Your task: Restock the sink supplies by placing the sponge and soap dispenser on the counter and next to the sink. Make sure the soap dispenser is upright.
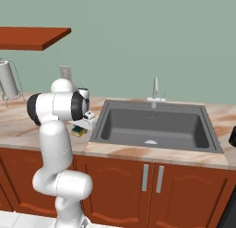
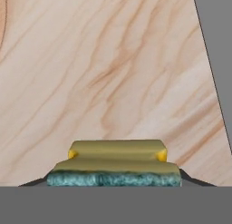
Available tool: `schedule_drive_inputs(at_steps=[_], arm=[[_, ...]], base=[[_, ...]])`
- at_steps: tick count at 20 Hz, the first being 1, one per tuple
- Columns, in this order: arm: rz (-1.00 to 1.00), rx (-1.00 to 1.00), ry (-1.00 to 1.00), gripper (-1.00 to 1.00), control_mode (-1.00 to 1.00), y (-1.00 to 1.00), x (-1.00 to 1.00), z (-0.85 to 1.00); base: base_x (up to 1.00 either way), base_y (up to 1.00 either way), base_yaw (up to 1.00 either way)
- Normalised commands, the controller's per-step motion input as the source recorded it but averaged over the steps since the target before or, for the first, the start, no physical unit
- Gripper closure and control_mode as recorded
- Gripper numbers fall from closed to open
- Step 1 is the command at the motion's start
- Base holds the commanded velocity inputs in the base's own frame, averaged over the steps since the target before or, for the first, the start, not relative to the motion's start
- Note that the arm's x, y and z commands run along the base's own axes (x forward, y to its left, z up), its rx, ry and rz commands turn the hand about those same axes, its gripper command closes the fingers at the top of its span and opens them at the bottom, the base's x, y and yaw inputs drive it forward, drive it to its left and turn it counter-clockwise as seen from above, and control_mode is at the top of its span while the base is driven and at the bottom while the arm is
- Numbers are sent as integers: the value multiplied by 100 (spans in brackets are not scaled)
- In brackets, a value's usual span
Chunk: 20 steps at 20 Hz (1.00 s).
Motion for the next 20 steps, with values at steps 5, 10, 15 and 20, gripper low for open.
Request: schedule_drive_inputs(at_steps=[5, 10, 15, 20], arm=[[0, 0, 0, -100, -100, -1, 0, -8], [0, 0, 0, -100, -100, 0, 0, 6], [0, 0, 0, -100, -100, 0, 0, 52], [0, 0, 0, -100, -100, 0, -7, 71]], base=[[0, 0, 0], [0, 0, 0], [0, 0, 0], [0, 0, 0]])
